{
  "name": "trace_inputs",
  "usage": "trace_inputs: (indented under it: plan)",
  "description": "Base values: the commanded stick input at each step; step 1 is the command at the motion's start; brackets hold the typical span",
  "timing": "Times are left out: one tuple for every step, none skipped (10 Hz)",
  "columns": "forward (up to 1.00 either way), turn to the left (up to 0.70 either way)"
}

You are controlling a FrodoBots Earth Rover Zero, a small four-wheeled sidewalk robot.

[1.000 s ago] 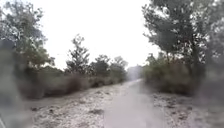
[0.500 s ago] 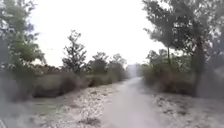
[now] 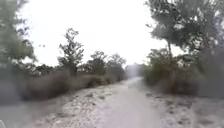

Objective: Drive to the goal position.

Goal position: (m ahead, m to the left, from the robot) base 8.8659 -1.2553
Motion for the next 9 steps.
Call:
trace_inputs:
  plan:
    - [0.69,0.01]
    - [0.69,0.01]
    - [0.69,0.01]
    - [0.69,0.01]
    - [0.69,0.01]
    - [0.69,0.01]
    - [0.69,0.01]
    - [0.69,0.01]
    - [0.69,0.01]
